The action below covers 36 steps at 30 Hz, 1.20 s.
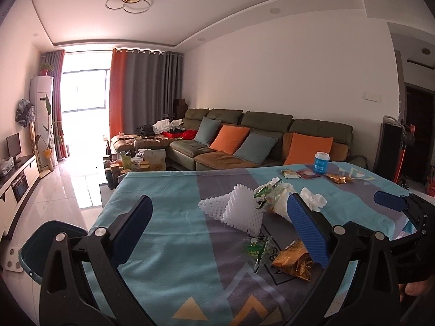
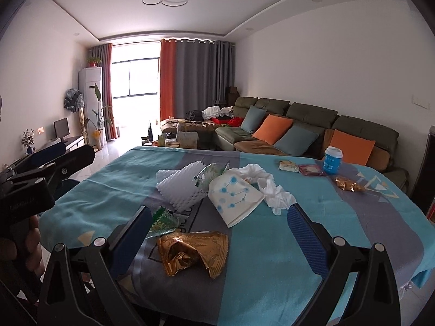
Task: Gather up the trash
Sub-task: 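Grasp the gold foil bag with the right gripper while the left grasps the green wrapper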
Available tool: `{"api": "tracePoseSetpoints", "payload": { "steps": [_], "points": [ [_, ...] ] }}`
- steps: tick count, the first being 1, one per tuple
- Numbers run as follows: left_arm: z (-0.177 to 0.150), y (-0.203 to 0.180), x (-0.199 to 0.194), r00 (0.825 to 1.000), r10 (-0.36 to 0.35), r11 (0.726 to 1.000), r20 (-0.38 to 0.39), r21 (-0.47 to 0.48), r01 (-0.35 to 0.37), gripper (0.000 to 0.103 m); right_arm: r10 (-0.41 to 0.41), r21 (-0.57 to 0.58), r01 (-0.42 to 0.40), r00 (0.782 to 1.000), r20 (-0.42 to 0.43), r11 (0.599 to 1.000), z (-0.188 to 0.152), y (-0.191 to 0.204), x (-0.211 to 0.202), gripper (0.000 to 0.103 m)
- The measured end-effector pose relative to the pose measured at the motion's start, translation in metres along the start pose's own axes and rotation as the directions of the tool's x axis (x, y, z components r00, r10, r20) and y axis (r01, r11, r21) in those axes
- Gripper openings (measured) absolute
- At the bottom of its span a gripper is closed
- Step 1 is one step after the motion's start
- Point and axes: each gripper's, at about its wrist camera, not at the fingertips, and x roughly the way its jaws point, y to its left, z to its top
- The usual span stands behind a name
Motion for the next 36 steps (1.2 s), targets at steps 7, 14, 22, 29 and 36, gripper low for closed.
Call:
{"api": "tracePoseSetpoints", "payload": {
  "steps": [7,14,22,29,36],
  "points": [
    [-0.008,0.006,0.014,0.996,-0.017,1.0,-0.083,-0.018,0.016,0.098,0.029,-0.001,-0.029,0.995,-0.091,1.0,-0.008,0.005,0.021,0.096],
    [-0.024,0.009,0.044,0.981,-0.043,0.999,-0.189,-0.026,0.039,0.098,0.06,0.035,-0.055,0.981,-0.184,0.998,-0.021,0.001,0.041,0.094],
    [-0.032,-0.003,0.087,0.944,-0.101,0.995,-0.316,-0.017,0.1,0.098,0.101,0.016,-0.1,0.958,-0.268,0.995,-0.032,0.008,0.066,0.082],
    [-0.046,-0.017,0.127,0.888,-0.145,0.988,-0.436,-0.019,0.152,0.097,0.107,-0.011,-0.115,0.948,-0.301,0.993,-0.036,0.015,0.074,0.066],
    [-0.061,-0.02,0.154,0.834,-0.204,0.979,-0.513,-0.092,0.183,0.078,0.115,-0.008,-0.124,0.943,-0.312,0.992,-0.037,0.015,0.076,0.058]
  ]
}}
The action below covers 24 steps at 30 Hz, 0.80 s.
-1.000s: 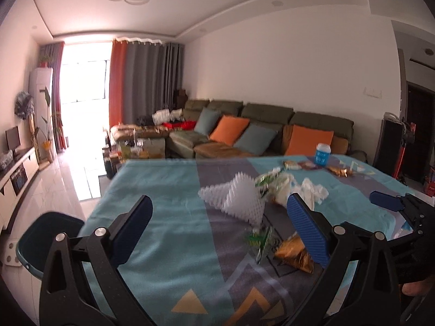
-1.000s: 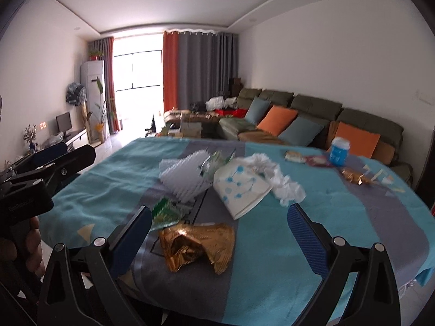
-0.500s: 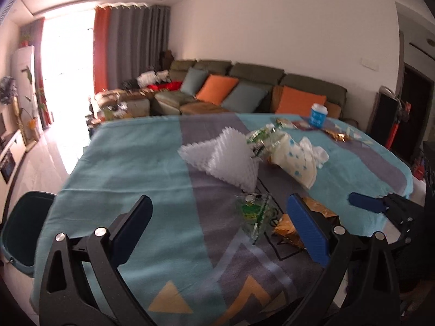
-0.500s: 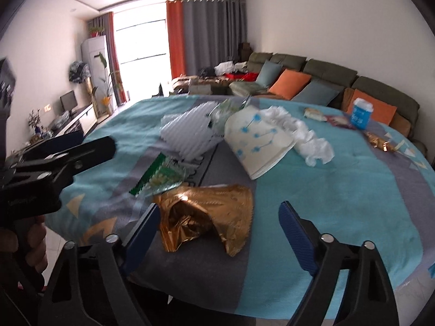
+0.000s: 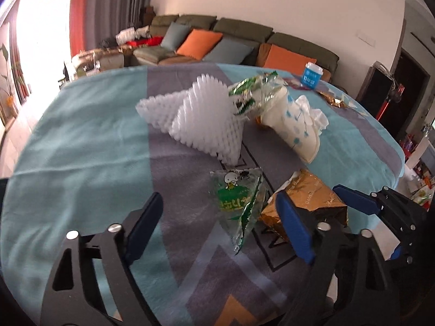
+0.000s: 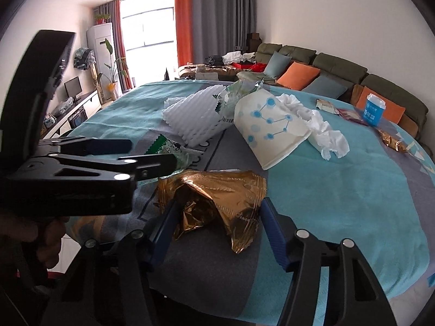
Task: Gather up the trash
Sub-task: 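Grasp the gold foil bag with the right gripper while the left grasps the green wrapper, then carry the foil bag and green wrapper to the teal bin and release both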
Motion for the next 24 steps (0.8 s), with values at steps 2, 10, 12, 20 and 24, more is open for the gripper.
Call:
{"api": "tracePoseSetpoints", "payload": {
  "steps": [2,10,12,20,24],
  "points": [
    [0.001,0.001,0.005,1.0,-0.02,1.0,-0.01,-0.014,0.02,0.075,0.006,0.0,-0.006,1.0,0.0,1.0,0.0,0.0,0.0,0.052],
    [0.004,-0.005,0.013,0.993,-0.111,0.993,-0.028,-0.034,0.11,0.047,0.02,0.013,-0.02,1.0,0.004,1.0,0.001,-0.005,-0.003,0.037],
    [0.004,-0.005,0.015,0.992,-0.12,0.992,-0.033,-0.037,0.119,0.039,0.015,0.022,-0.015,1.0,0.007,1.0,0.001,-0.007,-0.005,0.034],
    [0.003,0.0,0.008,0.99,-0.138,0.989,-0.01,-0.054,0.137,0.026,0.005,0.035,-0.005,1.0,0.014,0.999,0.003,-0.012,-0.01,0.027],
    [0.004,0.005,-0.002,0.99,-0.136,0.989,0.031,-0.063,0.137,0.025,-0.003,0.02,0.002,1.0,0.031,1.0,0.006,-0.008,-0.015,0.026]
  ]
}}
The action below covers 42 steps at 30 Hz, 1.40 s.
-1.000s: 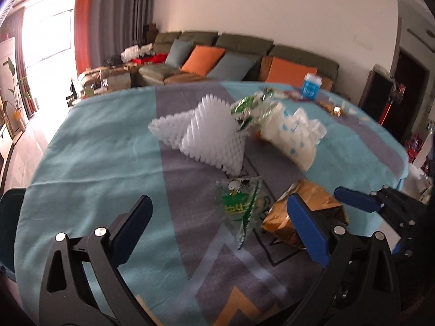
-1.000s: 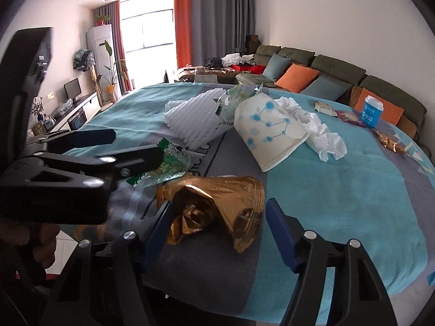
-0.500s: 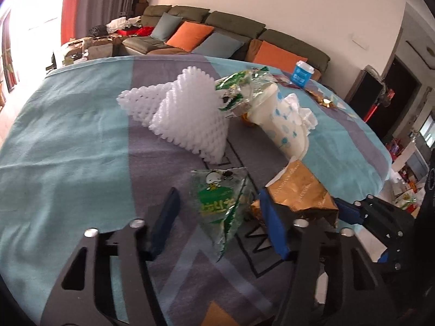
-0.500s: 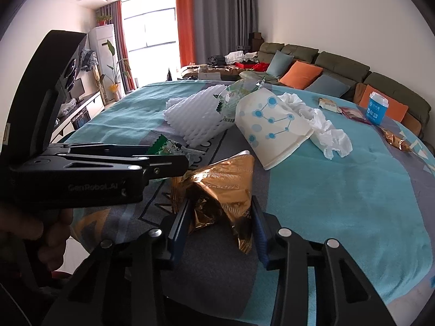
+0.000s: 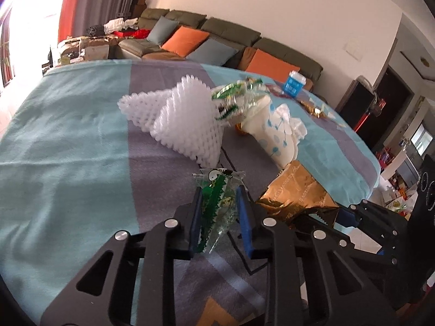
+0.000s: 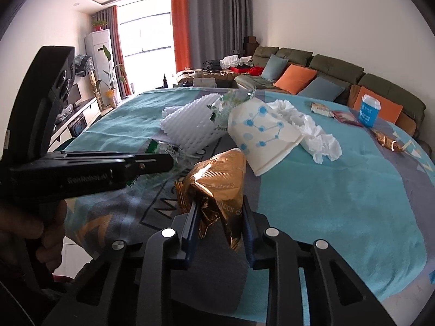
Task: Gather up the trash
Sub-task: 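Carry the foil bag and green wrapper to the teal bin and release both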
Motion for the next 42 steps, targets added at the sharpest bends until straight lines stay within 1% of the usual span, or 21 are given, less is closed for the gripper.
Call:
{"api": "tracePoseSetpoints", "payload": {
  "steps": [4,8,12,17,23,25,26,29,30,33,35,36,40,42],
  "points": [
    [0.002,0.01,-0.02,0.999,0.011,1.0,0.042,-0.024,-0.01,0.025,0.0,-0.01,0.0,1.0,0.017,1.0,0.005,0.004,-0.004,0.025],
    [0.006,0.024,-0.047,0.993,0.058,0.997,0.103,-0.046,-0.053,0.025,0.012,-0.036,-0.01,0.999,0.044,0.999,0.014,0.014,-0.008,0.025],
    [0.006,0.036,-0.08,0.977,0.121,0.992,0.174,-0.062,-0.112,0.025,0.043,-0.076,-0.037,0.996,0.082,0.996,0.03,0.028,-0.01,0.025],
    [0.001,0.054,-0.118,0.953,0.192,0.98,0.234,-0.095,-0.175,0.025,0.115,-0.116,-0.101,0.985,0.128,0.988,0.056,0.051,-0.006,0.025],
    [-0.005,0.085,-0.157,0.913,0.291,0.953,0.285,-0.167,-0.252,0.025,0.216,-0.177,-0.188,0.965,0.15,0.966,0.086,0.084,0.005,0.025],
    [-0.007,0.098,-0.171,0.895,0.33,0.94,0.299,-0.196,-0.28,0.025,0.244,-0.204,-0.212,0.959,0.148,0.956,0.094,0.098,0.01,0.025],
    [-0.008,0.103,-0.178,0.886,0.35,0.932,0.305,-0.21,-0.296,0.025,0.27,-0.219,-0.235,0.952,0.147,0.947,0.099,0.106,0.013,0.025],
    [-0.011,0.118,-0.195,0.863,0.394,0.913,0.316,-0.246,-0.327,0.025,0.314,-0.251,-0.274,0.939,0.137,0.928,0.109,0.126,0.019,0.025],
    [-0.012,0.124,-0.202,0.851,0.416,0.902,0.319,-0.259,-0.344,0.025,0.341,-0.261,-0.3,0.931,0.129,0.918,0.114,0.135,0.022,0.025],
    [-0.016,0.141,-0.222,0.82,0.472,0.873,0.323,-0.3,-0.384,0.025,0.382,-0.295,-0.335,0.917,0.119,0.895,0.124,0.155,0.027,0.025],
    [-0.018,0.149,-0.231,0.806,0.496,0.859,0.323,-0.319,-0.401,0.025,0.405,-0.325,-0.351,0.907,0.114,0.878,0.13,0.169,0.03,0.025],
    [-0.019,0.155,-0.238,0.794,0.517,0.846,0.321,-0.332,-0.417,0.025,0.422,-0.339,-0.366,0.9,0.107,0.867,0.134,0.177,0.032,0.025],
    [-0.025,0.173,-0.255,0.764,0.567,0.811,0.306,-0.368,-0.455,0.025,0.476,-0.37,-0.422,0.877,0.064,0.827,0.144,0.209,0.044,0.025],
    [-0.029,0.183,-0.263,0.75,0.592,0.792,0.294,-0.386,-0.474,0.025,0.489,-0.391,-0.436,0.872,0.041,0.811,0.149,0.224,0.051,0.025]
  ]
}}
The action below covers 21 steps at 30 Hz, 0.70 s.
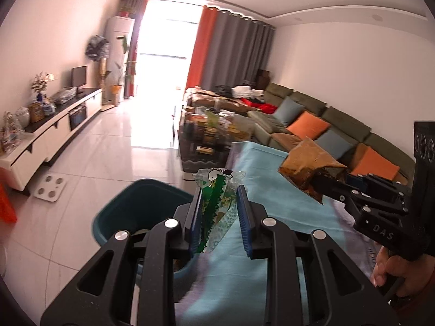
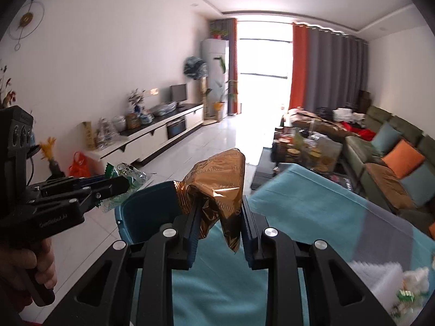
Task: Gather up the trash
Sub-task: 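Carry the foil bag and green wrapper to the teal bin and release both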
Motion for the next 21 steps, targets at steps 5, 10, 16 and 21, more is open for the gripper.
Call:
{"api": "tracePoseSetpoints", "payload": {
  "steps": [5,10,16,21],
  "points": [
    [0.003,0.029,0.005,0.998,0.06,0.998,-0.012,-0.027,-0.06,0.025,0.057,-0.03,-0.058,0.997,-0.053,0.998,0.016,0.012,0.036,0.025],
    [-0.002,0.05,0.025,0.993,0.102,0.993,-0.055,-0.054,-0.105,0.025,0.099,-0.037,-0.105,0.985,-0.139,0.994,0.022,0.021,0.079,0.025],
    [-0.012,0.077,0.063,0.983,0.14,0.984,-0.121,-0.09,-0.152,0.025,0.148,-0.001,-0.153,0.955,-0.257,0.988,0.015,0.029,0.127,0.025],
    [-0.025,0.09,0.092,0.973,0.158,0.979,-0.17,-0.103,-0.177,0.025,0.17,0.015,-0.176,0.927,-0.334,0.984,0.011,0.038,0.158,0.025]
  ]
}}
